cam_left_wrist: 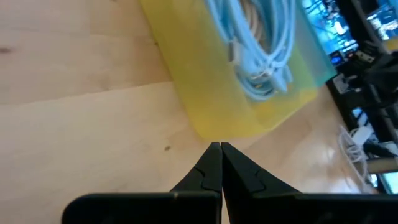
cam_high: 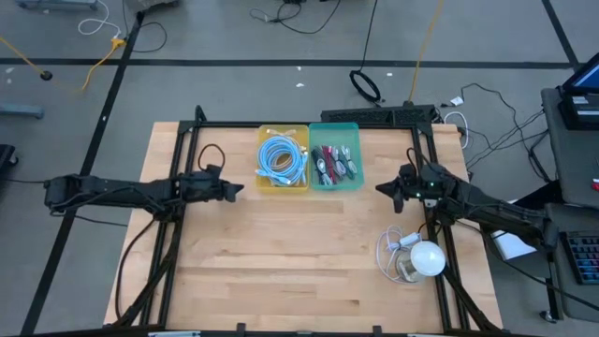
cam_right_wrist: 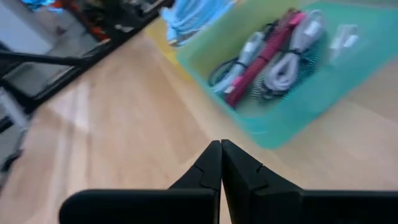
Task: Pick and place USB-C Cables
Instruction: Return to Home Position
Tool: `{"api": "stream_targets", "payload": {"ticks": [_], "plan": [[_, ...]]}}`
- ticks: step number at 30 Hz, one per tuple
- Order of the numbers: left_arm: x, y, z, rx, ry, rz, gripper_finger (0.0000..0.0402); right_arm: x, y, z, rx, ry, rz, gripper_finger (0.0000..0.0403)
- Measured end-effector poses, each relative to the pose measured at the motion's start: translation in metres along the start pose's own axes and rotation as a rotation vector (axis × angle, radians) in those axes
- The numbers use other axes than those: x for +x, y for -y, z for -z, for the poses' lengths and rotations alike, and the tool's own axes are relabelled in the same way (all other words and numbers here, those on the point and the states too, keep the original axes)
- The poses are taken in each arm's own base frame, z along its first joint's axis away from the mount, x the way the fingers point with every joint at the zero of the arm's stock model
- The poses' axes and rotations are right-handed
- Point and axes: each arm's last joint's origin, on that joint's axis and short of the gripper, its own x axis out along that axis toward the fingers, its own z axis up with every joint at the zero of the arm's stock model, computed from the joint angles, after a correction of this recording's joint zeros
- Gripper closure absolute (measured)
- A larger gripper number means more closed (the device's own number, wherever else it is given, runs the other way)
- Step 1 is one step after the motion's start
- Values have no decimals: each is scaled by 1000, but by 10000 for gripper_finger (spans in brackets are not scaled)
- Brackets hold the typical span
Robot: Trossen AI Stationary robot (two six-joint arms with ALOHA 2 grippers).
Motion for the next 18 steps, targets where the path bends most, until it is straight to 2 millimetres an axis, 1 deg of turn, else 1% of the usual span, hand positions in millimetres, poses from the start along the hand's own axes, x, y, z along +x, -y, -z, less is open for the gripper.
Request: {"api": "stream_targets", "payload": {"ticks": [3,5,9,14,18], "plan": [[0,-4,3,-5,-9,-23,400,1,3,3,20,0,49,403],[0,-7,4,-40,-18,-37,401,3,5,6,31,-7,57,403],[0,-8,5,-125,-20,-43,397,9,13,21,88,-51,80,403],[0,-7,5,-101,-17,-37,383,9,13,21,101,-57,80,403],[0,-7,5,-76,-18,-37,381,10,14,22,95,-68,85,400]]}}
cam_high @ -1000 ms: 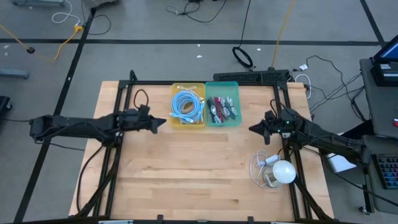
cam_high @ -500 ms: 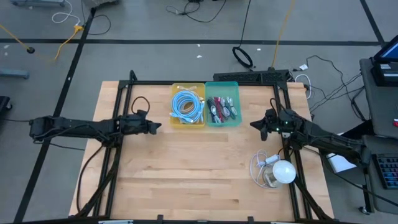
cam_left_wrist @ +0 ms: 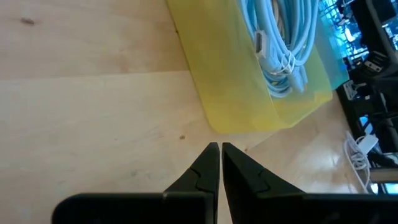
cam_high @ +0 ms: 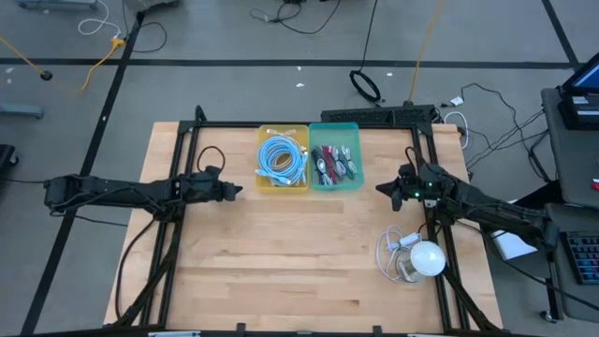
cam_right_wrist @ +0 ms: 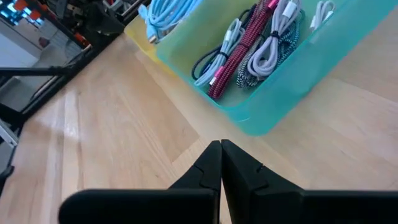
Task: Pick and place USB-C Cables
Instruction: Return to Home Position
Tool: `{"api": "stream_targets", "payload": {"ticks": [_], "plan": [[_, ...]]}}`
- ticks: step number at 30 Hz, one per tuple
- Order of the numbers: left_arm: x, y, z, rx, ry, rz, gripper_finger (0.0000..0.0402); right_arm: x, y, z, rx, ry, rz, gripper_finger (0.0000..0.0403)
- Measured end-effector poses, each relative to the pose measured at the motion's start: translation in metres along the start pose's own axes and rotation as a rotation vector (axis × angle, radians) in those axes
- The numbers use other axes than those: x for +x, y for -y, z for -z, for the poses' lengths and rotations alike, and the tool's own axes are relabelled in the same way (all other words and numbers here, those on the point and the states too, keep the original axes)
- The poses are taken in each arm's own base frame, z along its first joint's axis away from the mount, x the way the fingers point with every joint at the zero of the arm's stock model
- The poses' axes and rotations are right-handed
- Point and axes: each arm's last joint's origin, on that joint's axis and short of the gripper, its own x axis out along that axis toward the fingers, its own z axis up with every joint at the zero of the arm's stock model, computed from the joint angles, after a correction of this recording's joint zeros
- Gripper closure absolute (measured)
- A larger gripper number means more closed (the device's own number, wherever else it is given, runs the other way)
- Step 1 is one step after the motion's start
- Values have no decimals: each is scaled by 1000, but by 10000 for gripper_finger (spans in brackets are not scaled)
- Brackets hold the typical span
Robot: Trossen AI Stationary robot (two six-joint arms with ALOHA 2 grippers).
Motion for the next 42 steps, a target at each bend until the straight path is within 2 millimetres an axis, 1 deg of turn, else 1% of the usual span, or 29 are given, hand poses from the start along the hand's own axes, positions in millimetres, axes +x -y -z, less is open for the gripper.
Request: {"api": "stream_targets", "payload": {"ticks": [6,14,19,42], "plan": [[0,0,0,10,0,0,381,0,-4,-7,-14,77,-43,399],[0,0,0,10,0,0,380,-3,-13,-23,-46,259,-145,401],[0,0,0,10,1,0,380,-8,-20,-33,-68,377,-211,401],[0,0,0,10,1,0,380,-9,-22,-36,-72,398,-223,399]]}}
